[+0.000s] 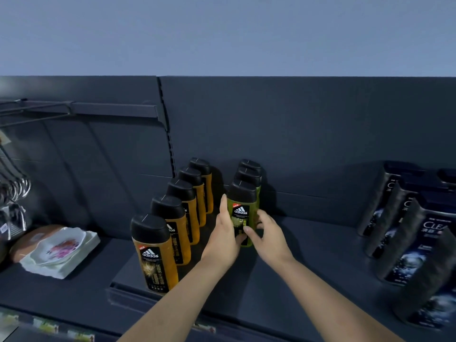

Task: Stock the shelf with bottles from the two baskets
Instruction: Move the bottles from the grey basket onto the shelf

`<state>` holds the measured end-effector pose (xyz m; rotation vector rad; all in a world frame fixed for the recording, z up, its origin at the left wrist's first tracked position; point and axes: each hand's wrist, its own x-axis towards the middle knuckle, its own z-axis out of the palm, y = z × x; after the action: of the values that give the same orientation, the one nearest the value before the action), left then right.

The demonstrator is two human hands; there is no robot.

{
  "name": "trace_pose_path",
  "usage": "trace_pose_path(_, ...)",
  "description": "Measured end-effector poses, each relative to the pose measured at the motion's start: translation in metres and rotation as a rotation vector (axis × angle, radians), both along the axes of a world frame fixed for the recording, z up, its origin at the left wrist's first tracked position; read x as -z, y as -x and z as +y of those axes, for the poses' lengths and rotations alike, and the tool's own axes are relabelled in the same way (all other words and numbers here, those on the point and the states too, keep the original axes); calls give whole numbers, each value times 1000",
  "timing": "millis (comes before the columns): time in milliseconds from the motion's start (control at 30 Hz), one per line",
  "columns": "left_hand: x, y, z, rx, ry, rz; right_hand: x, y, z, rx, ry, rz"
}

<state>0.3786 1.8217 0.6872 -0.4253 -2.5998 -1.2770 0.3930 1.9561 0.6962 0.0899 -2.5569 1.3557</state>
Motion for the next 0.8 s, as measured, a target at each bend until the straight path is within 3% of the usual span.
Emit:
trace_pose_path(267,-15,-59,-29,137,102,-40,-7,-63,0,99,-151,-45)
trace_pose_path(467,-41,-140,-88,222,321,-30,-19,-137,-31,119,-277,89)
trace_pose_path(667,-12,-223,-217,44,576,-89,-10,-190,-129,-193,-353,212)
trace_pose_path(800,2,-259,-315,-193,571,-246,5,-205,-216,-390,-359,177)
